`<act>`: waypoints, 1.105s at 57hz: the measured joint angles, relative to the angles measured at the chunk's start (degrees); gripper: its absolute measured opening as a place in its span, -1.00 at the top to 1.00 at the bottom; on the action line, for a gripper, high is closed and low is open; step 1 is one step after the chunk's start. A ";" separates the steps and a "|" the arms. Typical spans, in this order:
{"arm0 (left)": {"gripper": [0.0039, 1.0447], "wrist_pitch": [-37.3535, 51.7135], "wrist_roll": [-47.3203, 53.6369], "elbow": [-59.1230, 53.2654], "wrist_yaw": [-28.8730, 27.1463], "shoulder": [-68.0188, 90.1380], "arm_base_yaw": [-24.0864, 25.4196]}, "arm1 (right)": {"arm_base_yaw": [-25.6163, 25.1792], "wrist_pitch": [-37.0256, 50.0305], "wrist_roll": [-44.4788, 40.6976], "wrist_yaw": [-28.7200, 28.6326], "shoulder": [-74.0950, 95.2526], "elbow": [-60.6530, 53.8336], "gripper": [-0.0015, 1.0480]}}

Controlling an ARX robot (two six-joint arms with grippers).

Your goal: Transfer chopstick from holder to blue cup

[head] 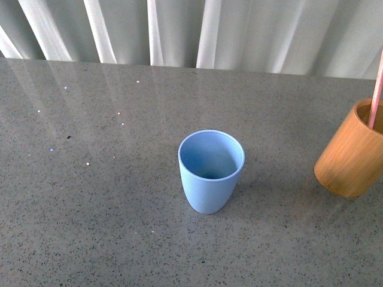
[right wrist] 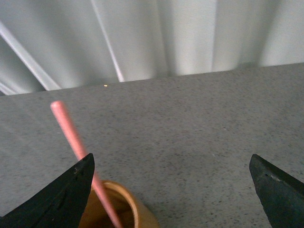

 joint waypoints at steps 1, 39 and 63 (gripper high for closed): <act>-0.87 0.00 0.00 0.00 0.00 0.00 0.00 | -0.07 0.04 0.00 -0.11 0.87 0.39 -0.81; -0.87 0.00 0.00 0.00 0.00 0.00 0.00 | 7.13 2.25 -1.07 -1.07 6.23 5.01 -0.81; -0.87 0.00 0.00 0.00 0.00 0.00 0.00 | 9.68 4.09 -1.09 -1.90 11.74 7.61 -0.81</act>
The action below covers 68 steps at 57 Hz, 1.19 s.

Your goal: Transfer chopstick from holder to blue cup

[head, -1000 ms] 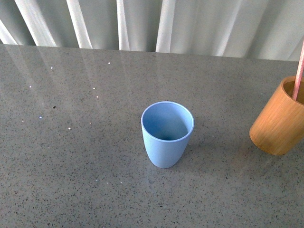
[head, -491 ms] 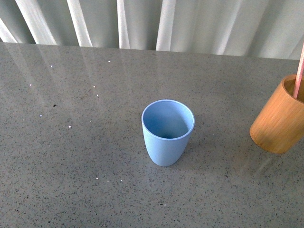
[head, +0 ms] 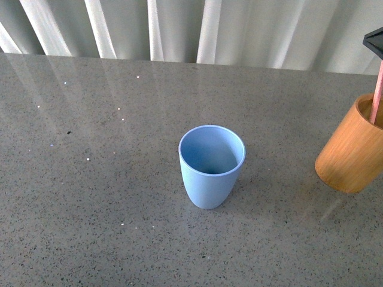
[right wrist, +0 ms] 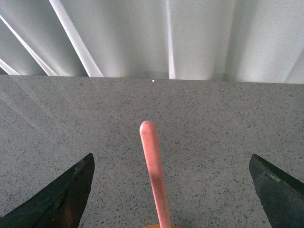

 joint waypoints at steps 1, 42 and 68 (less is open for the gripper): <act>-0.87 0.00 0.00 0.00 0.00 0.00 0.00 | 0.04 0.04 0.00 0.00 0.22 0.11 -0.81; -0.87 0.00 0.00 0.00 0.00 0.00 0.00 | 0.04 2.27 -0.39 -0.28 3.06 0.76 0.46; -0.87 0.00 0.00 0.00 0.00 0.00 0.00 | 1.95 4.81 0.31 -1.75 -1.46 0.09 0.94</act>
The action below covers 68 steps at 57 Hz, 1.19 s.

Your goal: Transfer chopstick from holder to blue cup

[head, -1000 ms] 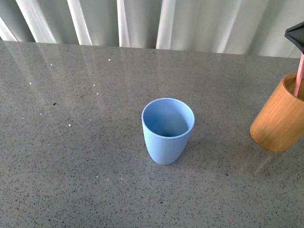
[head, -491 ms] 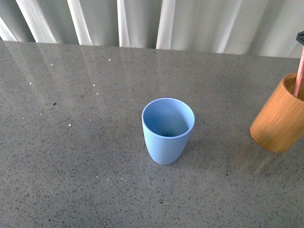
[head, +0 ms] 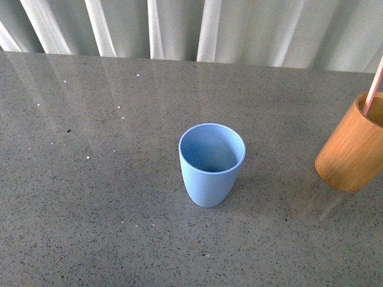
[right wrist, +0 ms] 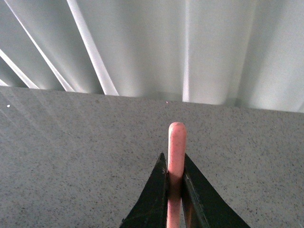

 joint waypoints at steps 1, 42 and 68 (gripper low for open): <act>-0.87 0.00 0.00 0.00 0.00 0.00 0.00 | 0.09 0.00 0.04 0.00 -0.35 -0.07 0.94; -0.87 0.00 0.00 0.00 0.00 0.00 0.00 | 12.61 -2.40 1.79 1.05 -23.23 2.40 0.94; -0.87 0.00 0.00 0.00 0.00 0.00 0.00 | 28.37 5.81 6.82 1.51 -10.67 2.12 0.94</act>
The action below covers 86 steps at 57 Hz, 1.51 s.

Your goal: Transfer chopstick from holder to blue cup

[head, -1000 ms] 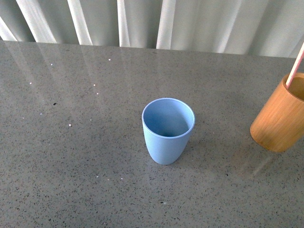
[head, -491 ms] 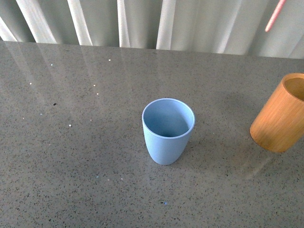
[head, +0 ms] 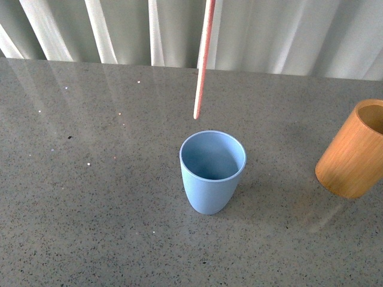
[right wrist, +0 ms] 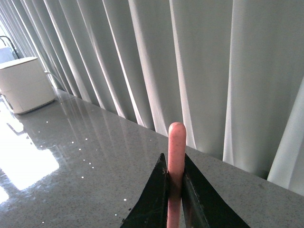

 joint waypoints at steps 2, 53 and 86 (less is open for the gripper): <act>-0.87 0.00 0.00 0.00 0.00 0.00 0.00 | 0.66 0.11 0.04 0.02 -0.02 -0.48 0.94; -0.87 0.00 0.00 0.00 0.00 0.00 0.00 | -3.76 7.10 -1.14 -1.33 7.26 -6.86 0.94; -0.87 0.00 0.00 0.00 0.00 0.00 0.00 | -3.39 9.79 -1.18 -1.49 14.38 -6.25 0.26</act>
